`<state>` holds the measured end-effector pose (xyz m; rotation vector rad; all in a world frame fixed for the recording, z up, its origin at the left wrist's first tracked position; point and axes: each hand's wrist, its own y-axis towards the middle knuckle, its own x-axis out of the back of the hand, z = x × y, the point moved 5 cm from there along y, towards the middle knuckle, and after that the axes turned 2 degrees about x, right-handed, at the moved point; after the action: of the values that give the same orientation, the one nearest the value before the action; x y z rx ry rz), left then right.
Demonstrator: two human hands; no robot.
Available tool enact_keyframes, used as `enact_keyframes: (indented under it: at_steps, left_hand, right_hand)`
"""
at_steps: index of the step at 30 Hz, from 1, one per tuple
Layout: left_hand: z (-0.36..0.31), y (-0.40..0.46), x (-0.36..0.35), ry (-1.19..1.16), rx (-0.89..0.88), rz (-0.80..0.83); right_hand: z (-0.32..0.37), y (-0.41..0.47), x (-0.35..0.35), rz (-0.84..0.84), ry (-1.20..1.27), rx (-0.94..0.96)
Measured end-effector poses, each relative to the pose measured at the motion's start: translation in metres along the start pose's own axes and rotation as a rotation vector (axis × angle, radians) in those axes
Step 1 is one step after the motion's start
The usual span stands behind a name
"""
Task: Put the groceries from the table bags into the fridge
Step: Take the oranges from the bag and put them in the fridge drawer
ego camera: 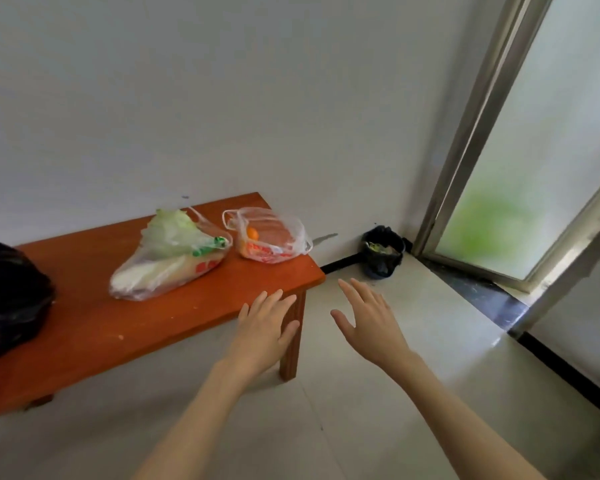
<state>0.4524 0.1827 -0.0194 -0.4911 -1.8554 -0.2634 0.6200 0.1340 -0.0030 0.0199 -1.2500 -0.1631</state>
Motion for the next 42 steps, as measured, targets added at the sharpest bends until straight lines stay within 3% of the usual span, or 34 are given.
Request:
enact_keyframes:
  at_steps: [10, 24, 29, 35, 40, 42]
  left_hand:
    - [0.063, 0.119, 0.000, -0.005, 0.130, 0.056]
    - [0.105, 0.278, 0.001, -0.049, 0.147, -0.151]
    - [0.131, 0.335, -0.015, -0.034, 0.180, -0.185]
    - [0.169, 0.386, -0.046, 0.044, 0.292, -0.037]
    - [0.192, 0.402, -0.054, 0.061, 0.391, 0.054]
    - [0.198, 0.405, -0.057, 0.075, 0.420, 0.073]
  right_hand:
    - [-0.010, 0.148, -0.038, 0.103, 0.103, 0.076]
    - [-0.025, 0.333, -0.092, 0.200, 0.145, 0.224]
    - [-0.019, 0.395, -0.119, 0.112, 0.116, 0.344]
    - [0.010, 0.470, -0.153, 0.085, 0.091, 0.502]
    - [0.030, 0.508, -0.187, 0.217, -0.034, 0.720]
    - [0.036, 0.518, -0.199, 0.347, -0.133, 0.805]
